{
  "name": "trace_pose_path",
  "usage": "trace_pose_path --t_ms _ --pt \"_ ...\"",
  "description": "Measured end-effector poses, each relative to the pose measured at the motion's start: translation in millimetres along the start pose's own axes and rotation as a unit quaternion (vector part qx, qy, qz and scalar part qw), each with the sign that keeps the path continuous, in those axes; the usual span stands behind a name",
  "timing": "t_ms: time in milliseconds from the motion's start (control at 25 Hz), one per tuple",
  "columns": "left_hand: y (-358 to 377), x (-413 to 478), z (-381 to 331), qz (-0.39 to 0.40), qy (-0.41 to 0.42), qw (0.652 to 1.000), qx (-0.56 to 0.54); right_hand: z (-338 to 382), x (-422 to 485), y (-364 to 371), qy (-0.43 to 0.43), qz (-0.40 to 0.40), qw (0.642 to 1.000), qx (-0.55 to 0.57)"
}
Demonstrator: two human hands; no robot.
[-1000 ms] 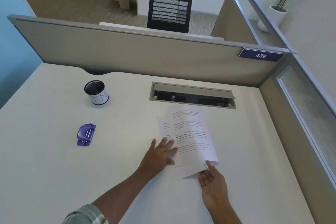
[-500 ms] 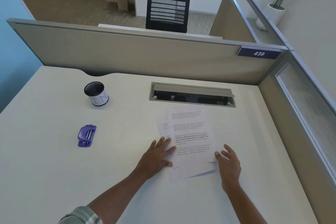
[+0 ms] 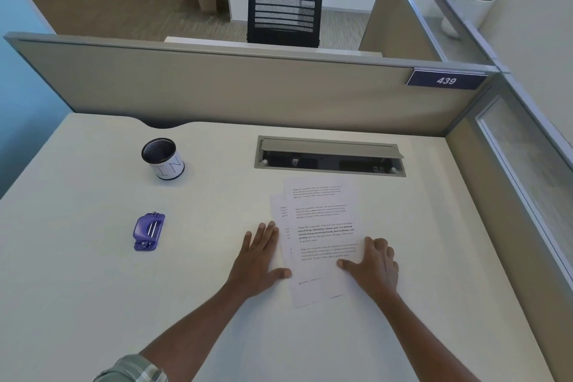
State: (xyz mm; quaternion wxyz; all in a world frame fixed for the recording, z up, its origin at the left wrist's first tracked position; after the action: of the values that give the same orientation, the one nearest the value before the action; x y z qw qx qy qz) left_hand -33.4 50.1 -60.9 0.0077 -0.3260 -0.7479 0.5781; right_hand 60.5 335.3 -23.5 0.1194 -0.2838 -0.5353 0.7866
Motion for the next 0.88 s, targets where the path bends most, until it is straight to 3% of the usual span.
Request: trace_pose_path --t_ms 320,560,880 --pt "-13 14 -4 0.029 0.017 0.999 0.004 13 -7 8 -0.034 0.020 0.999 0.003" --pt "-5 3 -13 0.002 0.050 0.999 0.002 9 -31 16 0.040 -0.015 0.999 0.029" --pt "16 -3 -28 0.010 0.052 0.996 0.067 30 -30 12 0.061 -0.035 0.996 0.056"
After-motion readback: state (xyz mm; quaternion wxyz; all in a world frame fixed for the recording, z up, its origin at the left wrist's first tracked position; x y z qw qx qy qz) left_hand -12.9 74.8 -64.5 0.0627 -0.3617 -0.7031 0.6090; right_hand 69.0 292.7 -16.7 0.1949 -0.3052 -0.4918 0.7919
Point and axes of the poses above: each hand's wrist, its own x-axis towards the middle knuckle, its own y-axis out of the palm, z = x × y, the point moved 6 cm from there along x, towards the middle knuckle, and after that the axes turned 6 degrees about -y, right-handed, at the moved point
